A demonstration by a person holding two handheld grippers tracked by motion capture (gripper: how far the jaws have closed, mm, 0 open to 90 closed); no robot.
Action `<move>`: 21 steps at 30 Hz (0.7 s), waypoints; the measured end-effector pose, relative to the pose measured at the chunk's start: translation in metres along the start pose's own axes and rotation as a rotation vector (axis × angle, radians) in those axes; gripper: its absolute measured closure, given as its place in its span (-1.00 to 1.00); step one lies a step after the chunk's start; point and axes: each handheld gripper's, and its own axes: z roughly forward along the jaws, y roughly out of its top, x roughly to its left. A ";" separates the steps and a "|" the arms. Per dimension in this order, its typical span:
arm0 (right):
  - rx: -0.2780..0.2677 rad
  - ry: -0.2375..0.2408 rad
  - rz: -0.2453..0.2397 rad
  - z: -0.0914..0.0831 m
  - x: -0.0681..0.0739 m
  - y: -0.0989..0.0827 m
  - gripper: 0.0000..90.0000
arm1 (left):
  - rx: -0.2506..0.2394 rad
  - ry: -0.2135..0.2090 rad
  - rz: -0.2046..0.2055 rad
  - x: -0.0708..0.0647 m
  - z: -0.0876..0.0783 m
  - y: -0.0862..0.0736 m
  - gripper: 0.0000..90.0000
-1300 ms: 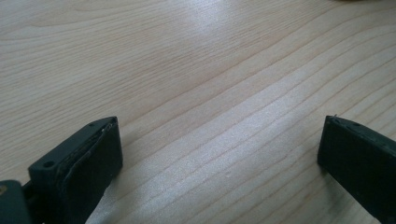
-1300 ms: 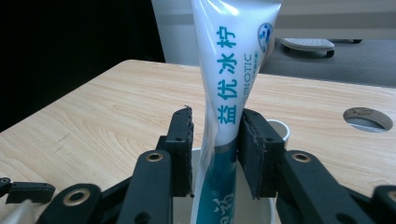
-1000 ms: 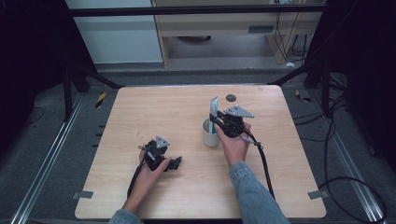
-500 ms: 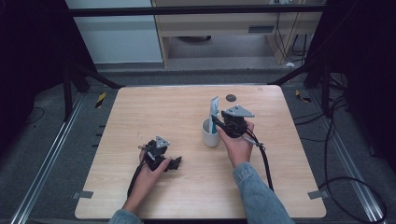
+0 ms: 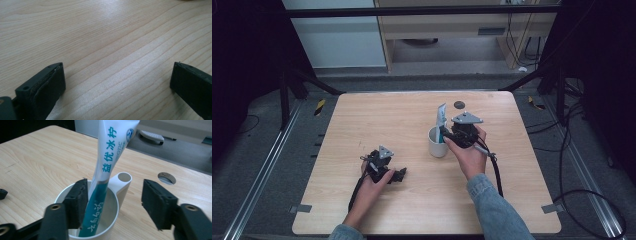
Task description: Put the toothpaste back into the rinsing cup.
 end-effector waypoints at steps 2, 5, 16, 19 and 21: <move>0.013 0.000 0.003 -0.001 -0.001 0.000 -0.26 | -0.002 -0.002 -0.001 0.000 0.000 0.000 -1.00; 0.017 -0.010 -0.005 -0.003 -0.003 0.000 -0.38 | 0.002 -0.005 0.005 0.001 0.000 0.001 -1.00; 0.048 0.009 -0.004 -0.013 -0.013 0.004 -0.58 | -0.004 -0.008 0.000 0.001 0.001 0.001 -1.00; 0.060 0.011 -0.008 -0.016 -0.016 0.005 -0.62 | -0.003 -0.008 0.002 0.001 0.001 0.001 -1.00; 0.063 0.012 -0.015 -0.018 -0.017 0.006 -0.64 | -0.003 -0.008 0.002 0.001 0.001 0.001 -1.00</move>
